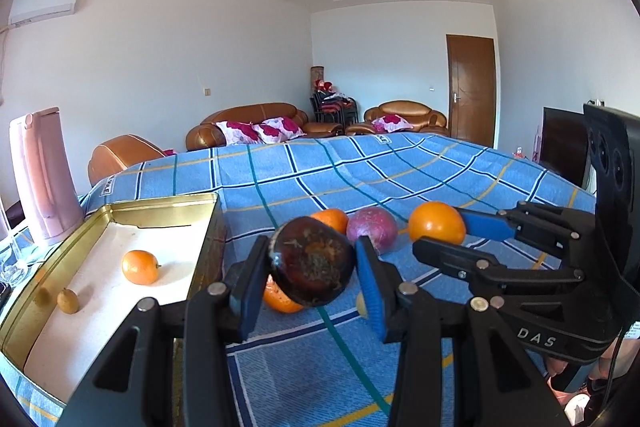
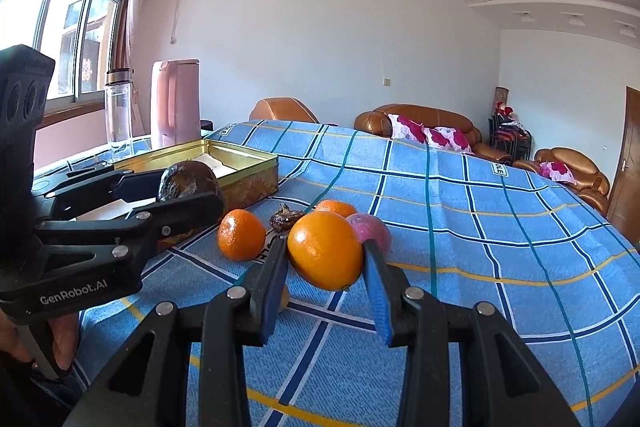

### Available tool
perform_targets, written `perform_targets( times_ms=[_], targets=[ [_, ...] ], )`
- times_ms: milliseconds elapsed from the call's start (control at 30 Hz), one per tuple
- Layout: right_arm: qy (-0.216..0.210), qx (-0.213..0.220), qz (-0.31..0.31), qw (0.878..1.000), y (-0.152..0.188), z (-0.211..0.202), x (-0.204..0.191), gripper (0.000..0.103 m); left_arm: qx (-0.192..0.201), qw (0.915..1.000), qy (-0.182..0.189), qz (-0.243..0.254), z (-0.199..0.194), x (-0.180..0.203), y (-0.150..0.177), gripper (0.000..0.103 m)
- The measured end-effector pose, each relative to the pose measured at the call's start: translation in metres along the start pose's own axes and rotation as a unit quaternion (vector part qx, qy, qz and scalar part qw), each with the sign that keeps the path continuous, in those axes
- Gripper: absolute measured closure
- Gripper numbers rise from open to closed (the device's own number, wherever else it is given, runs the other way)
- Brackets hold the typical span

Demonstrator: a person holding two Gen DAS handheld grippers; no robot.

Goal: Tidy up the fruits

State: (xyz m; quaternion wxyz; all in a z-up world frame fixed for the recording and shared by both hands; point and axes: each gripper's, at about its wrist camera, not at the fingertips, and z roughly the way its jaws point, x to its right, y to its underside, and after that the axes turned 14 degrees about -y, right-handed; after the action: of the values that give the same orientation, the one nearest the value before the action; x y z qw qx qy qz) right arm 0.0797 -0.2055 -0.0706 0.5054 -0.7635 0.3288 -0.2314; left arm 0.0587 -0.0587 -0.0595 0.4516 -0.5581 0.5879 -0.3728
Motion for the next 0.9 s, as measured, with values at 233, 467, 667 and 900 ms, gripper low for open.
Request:
perform_targets(
  times_ms=[233,467,667,900],
  targets=[
    [-0.001,0.011,-0.006,1.0,0.001,-0.003,-0.001,0.063,0.008,1.0,-0.001,-0.001,-0.002,0.0,0.0,0.059],
    [-0.004,0.023,-0.014,1.0,0.002,-0.008,-0.004,0.063,0.016,0.9999,-0.003,-0.002,-0.005,0.0,0.0,0.059],
    [-0.007,0.031,-0.02,0.999,0.002,-0.01,-0.007,0.063,0.021,0.9997,-0.008,-0.005,-0.006,-0.001,-0.001,0.059],
    [-0.014,0.04,-0.024,0.999,0.002,-0.012,-0.008,0.063,0.03,0.9994,-0.016,-0.007,-0.01,-0.001,-0.001,0.059]
  ],
)
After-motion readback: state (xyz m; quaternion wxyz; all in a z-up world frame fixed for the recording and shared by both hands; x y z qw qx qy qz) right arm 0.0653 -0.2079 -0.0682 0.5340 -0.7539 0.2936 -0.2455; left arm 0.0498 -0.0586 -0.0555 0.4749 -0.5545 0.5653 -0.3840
